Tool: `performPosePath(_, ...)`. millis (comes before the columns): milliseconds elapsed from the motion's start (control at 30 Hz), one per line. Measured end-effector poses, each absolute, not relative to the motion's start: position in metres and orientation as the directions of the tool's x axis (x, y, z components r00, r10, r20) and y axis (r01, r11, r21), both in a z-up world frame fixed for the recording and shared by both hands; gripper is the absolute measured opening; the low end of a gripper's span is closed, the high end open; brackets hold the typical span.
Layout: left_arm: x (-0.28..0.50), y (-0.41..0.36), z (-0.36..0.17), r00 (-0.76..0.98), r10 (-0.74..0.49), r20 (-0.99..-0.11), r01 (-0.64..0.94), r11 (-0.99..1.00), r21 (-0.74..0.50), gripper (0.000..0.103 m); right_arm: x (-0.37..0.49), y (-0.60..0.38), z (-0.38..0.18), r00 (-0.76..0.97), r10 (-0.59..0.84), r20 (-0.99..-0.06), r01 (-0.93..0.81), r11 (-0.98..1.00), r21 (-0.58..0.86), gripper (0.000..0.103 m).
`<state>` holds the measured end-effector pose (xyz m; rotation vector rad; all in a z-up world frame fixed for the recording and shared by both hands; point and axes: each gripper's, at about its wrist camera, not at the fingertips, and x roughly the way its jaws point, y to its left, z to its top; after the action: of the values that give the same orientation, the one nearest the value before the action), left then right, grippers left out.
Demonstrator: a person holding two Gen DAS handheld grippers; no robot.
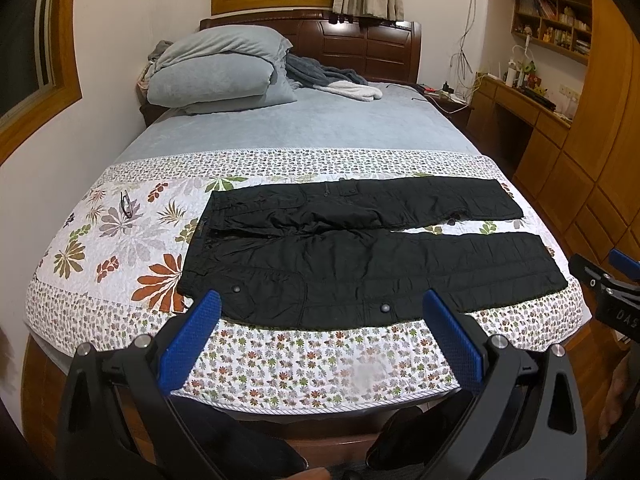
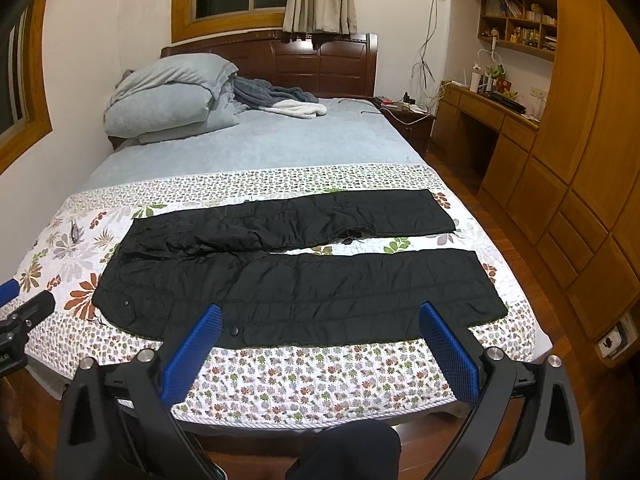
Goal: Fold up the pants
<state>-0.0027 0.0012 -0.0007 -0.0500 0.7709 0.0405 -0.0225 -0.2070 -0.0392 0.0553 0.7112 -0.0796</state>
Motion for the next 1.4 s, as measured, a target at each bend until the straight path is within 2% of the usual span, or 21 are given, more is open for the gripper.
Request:
performPosePath(900,0.000,0.003,-0.005,0.713,0.021,-0.701,-0.053,0.998,-0.024,0.100,-0.020,-0.207,-0.043,0.749,-0.054,-0.661,0.095,0.995,0.027,0.100)
performPosePath(1000,0.001,0.006,-0.008,0.716,-0.050,-0.697,-0.010,0.997,-0.082,0.100,-0.017,-0.214,-0.047,0.754,0.006,-0.657,0.071,0.993,0.090,0.100)
performPosePath(1100,0.013,0.024,-0.026,0.667,-0.209,-0.715,0.055,0.971,-0.233,0.100,-0.010,-0.239,-0.061,0.783,0.140,-0.606,0.018,0.969,0.248,0.100)
performPosePath(1133,0.020,0.038,-0.038,0.639,-0.289,-0.713,0.073,0.945,-0.317,0.100,-0.005,-0.251,-0.071,0.784,0.161,-0.599,0.025,0.957,0.291,0.100)
performPosePath(1233,0.034,0.082,-0.070,0.624,-0.385,-0.680,0.039,0.885,-0.465,0.100,0.020,-0.280,-0.110,0.719,0.229,-0.656,0.043,0.928,0.370,0.100)
performPosePath(1300,0.041,0.113,-0.088,0.656,-0.347,-0.670,-0.012,0.883,-0.469,0.100,0.031,-0.298,-0.134,0.690,0.259,-0.676,0.074,0.904,0.421,0.100)
performPosePath(1333,0.047,0.135,-0.100,0.668,-0.303,-0.679,-0.056,0.890,-0.452,0.100,0.037,-0.310,-0.150,0.667,0.276,-0.692,0.098,0.889,0.448,0.100)
performPosePath(1400,0.061,0.163,-0.119,0.628,-0.300,-0.719,-0.106,0.881,-0.460,0.100,0.045,-0.329,-0.174,0.629,0.310,-0.713,0.141,0.857,0.496,0.100)
